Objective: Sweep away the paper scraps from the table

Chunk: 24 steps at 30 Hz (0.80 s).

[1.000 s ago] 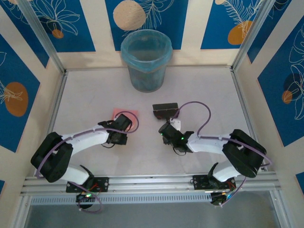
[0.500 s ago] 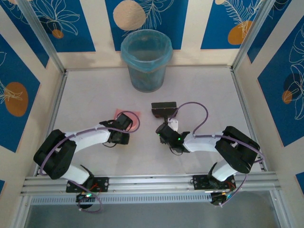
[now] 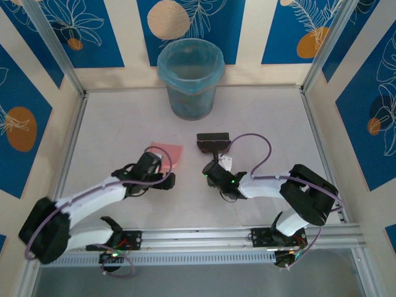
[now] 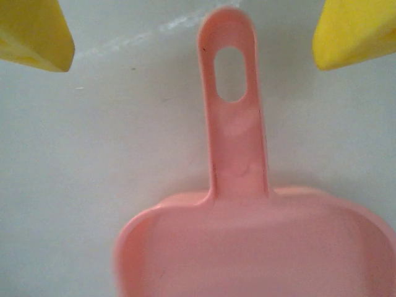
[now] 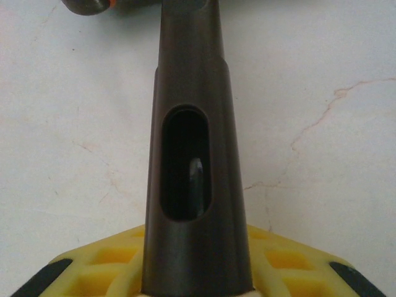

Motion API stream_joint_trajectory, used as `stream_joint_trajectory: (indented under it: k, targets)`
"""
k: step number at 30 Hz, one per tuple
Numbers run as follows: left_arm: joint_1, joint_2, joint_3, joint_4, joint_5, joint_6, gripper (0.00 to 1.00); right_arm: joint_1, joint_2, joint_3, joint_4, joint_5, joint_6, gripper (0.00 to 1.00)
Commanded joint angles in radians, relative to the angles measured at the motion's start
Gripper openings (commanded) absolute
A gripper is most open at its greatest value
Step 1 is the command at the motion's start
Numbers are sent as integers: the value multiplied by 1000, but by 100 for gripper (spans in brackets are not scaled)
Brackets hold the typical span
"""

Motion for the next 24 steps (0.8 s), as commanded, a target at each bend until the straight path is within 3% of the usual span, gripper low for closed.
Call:
stream_joint_trajectory:
  k: [1,4,9,14,18,24]
  targets:
    - [8,-161,-67,84,-11,8,100,27,-41,-24,15,11,30,42]
    - [8,-298,-110,93,-47,6,100,55,-85,-38,15,63,27,56]
    - [7,-472,-154,73,-181,-28,100,104,-193,-80,47,144,-7,62]
    - [8,-623,-196,40,-319,-90,100,114,-399,-131,-34,319,-10,67]
    - [9,-688,-195,-13,-367,-137,100,12,-594,-166,-233,369,89,73]
    - [12,-636,-122,31,-435,-123,100,-243,-842,-259,-281,160,87,86]
